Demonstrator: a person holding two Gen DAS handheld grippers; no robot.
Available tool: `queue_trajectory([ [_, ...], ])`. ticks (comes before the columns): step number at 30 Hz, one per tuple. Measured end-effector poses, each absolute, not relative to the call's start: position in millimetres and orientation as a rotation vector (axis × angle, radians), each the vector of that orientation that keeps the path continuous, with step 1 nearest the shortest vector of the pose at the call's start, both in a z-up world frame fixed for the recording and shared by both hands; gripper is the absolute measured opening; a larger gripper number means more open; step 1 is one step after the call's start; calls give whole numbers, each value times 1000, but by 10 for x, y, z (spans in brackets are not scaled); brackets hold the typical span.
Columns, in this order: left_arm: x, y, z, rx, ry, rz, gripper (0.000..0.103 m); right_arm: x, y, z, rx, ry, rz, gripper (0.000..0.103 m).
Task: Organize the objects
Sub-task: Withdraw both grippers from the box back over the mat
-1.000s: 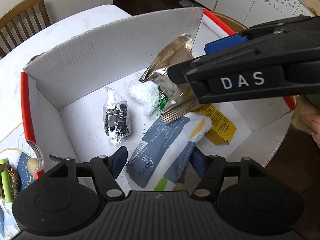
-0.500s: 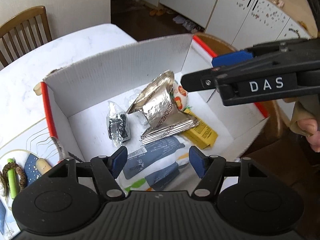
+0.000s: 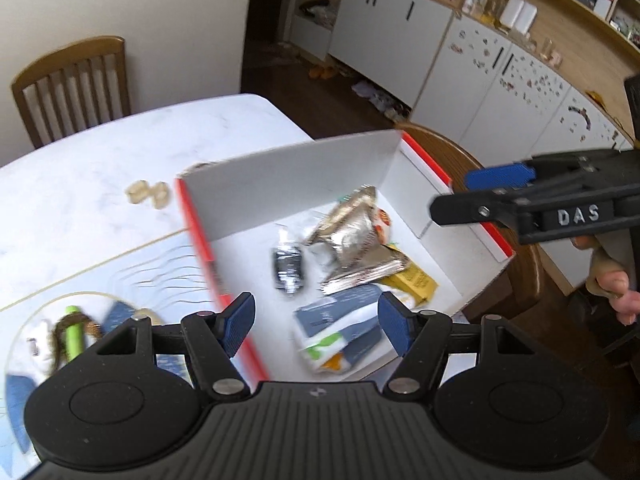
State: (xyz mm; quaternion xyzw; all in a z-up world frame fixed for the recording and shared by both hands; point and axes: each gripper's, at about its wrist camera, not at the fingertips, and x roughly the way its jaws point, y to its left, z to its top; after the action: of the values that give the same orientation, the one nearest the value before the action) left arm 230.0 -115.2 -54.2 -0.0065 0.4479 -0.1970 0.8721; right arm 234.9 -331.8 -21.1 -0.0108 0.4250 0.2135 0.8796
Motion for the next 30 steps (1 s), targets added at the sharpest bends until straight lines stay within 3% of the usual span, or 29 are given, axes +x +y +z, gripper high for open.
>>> queue_trajectory([
  [12, 1952, -175, -364, -51, 888, -329, 67, 2064, -2671, -139, 9, 886, 502, 83],
  [15, 1883, 130, -340, -61, 871, -291, 76, 2017, -2469, -150, 7, 891, 520, 84],
  [30, 1838, 1139, -616, -46, 842, -185, 80, 1695, -1375, -295, -111, 903, 634, 94],
])
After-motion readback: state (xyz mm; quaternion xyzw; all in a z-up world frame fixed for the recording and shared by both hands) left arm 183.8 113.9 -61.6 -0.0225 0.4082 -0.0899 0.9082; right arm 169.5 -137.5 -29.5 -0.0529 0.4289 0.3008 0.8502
